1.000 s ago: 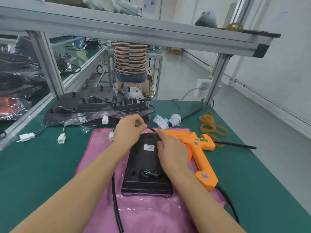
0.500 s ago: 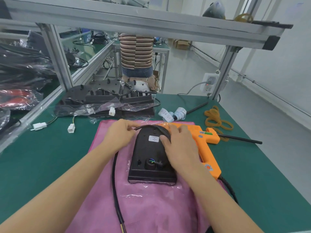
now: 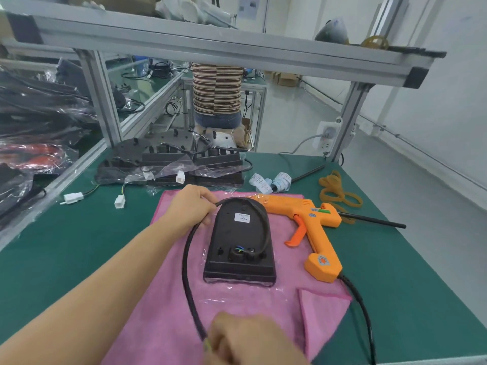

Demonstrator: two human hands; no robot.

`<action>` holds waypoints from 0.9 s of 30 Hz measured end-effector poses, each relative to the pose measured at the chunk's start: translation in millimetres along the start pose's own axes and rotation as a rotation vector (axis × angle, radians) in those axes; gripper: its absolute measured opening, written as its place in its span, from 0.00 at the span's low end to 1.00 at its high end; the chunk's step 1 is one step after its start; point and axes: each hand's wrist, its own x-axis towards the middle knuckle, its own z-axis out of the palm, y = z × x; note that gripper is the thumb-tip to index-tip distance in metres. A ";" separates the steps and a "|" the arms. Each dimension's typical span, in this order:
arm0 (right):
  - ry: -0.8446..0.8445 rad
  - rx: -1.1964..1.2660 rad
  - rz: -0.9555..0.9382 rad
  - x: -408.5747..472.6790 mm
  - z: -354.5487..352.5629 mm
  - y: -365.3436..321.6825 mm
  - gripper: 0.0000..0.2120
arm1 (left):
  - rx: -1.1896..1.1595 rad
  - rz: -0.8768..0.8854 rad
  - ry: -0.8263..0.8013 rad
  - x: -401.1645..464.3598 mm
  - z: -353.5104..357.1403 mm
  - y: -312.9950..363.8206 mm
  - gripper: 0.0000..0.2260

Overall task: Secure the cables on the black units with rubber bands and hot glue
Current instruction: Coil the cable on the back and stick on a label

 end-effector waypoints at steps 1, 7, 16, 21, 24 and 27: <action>0.047 0.038 -0.046 -9.4 -11.5 7.6 0.14 | -0.004 0.000 0.009 0.2 -0.4 -0.5 0.09; 0.562 -0.507 0.318 9.3 -84.7 75.5 0.17 | -0.038 -0.062 0.005 -8.9 4.8 -0.4 0.09; 0.565 -0.164 0.301 83.4 -92.2 85.3 0.24 | -0.225 -0.163 -0.049 -27.8 14.3 -2.9 0.10; 0.348 -0.252 0.294 46.8 -67.1 81.8 0.10 | -0.253 -0.187 -0.043 -29.1 14.8 -11.1 0.07; 0.139 -0.065 0.194 22.7 -64.8 82.8 0.05 | -0.320 -0.219 -0.047 -31.2 16.9 -10.8 0.06; -0.001 0.442 0.012 11.7 -72.6 83.2 0.14 | -0.370 -0.252 -0.059 -34.6 19.2 -8.5 0.04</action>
